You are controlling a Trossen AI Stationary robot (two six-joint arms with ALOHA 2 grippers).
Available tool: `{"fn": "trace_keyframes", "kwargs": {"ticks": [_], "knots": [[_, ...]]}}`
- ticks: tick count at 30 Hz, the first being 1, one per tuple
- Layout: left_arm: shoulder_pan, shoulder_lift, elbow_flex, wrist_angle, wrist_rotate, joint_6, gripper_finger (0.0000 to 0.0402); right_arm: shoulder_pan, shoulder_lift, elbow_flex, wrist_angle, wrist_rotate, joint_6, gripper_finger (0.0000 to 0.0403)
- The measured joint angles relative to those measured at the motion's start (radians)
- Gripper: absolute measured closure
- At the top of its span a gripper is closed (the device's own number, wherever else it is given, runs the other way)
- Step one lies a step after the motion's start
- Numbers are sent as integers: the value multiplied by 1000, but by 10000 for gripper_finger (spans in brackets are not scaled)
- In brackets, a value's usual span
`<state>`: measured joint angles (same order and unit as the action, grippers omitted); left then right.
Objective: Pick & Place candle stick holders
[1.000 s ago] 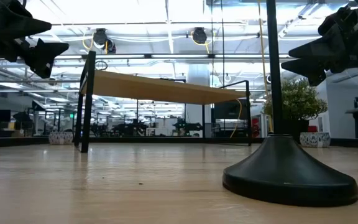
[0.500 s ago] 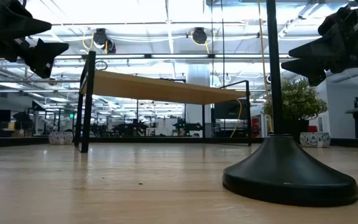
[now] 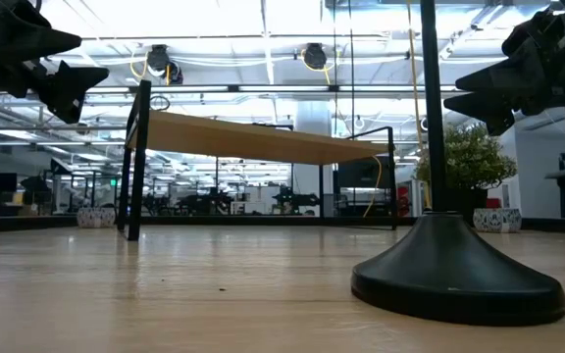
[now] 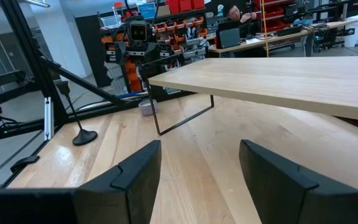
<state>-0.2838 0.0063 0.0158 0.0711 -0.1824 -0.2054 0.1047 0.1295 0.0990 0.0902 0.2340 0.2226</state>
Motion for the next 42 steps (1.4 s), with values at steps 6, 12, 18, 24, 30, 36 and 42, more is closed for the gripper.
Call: {"fn": "trace_keyframes", "kwargs": {"ticks": [6, 12, 18, 24, 30, 36, 42], "knots": [[0, 0, 0, 0, -5, 0, 160, 0, 0, 0, 5, 0, 0, 191], [0, 0, 0, 15, -39, -2, 160, 0, 0, 0, 12, 0, 0, 191], [0, 0, 0, 185, -41, -104, 160, 0, 0, 0, 12, 0, 5, 192], [0, 0, 0, 385, -55, -136, 160, 0, 0, 0, 12, 0, 123, 191], [0, 0, 39, 283, -98, -270, 160, 0, 0, 0, 11, 0, 132, 191], [0, 49, 223, -2, -216, -322, 160, 0, 0, 0, 11, 0, 132, 192], [0, 220, 493, -176, -384, -210, 160, 0, 0, 0, 13, 0, 132, 191]]}}
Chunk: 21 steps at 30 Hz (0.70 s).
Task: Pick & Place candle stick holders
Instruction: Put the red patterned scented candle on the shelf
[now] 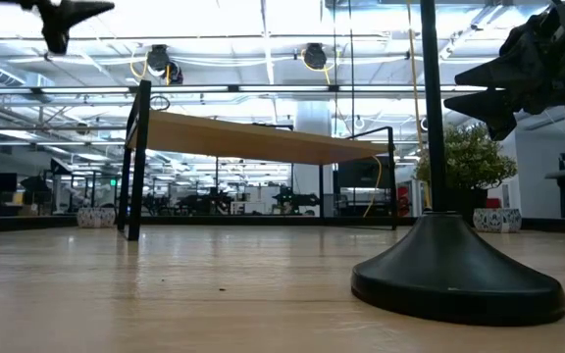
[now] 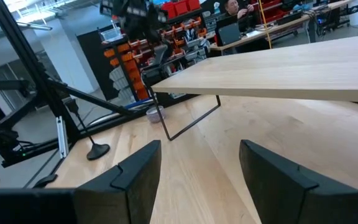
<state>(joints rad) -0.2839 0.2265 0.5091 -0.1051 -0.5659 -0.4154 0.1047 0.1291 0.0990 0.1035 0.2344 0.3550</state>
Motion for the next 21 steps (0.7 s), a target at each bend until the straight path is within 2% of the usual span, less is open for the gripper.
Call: {"fn": "trace_keyframes", "kwargs": {"ticks": [8, 11, 16, 21], "knots": [[22, 306, 396, -402, -262, 11, 160, 0, 0, 0, 2, 0, 0, 192], [65, 401, 529, -547, -322, -13, 160, 0, 0, 0, 2, 0, 0, 191], [184, 524, 731, -761, -324, -70, 160, 0, 0, 0, 2, 0, 0, 191], [351, 617, 882, -938, -227, -104, 160, 0, 0, 0, 2, 0, 0, 192]]}}
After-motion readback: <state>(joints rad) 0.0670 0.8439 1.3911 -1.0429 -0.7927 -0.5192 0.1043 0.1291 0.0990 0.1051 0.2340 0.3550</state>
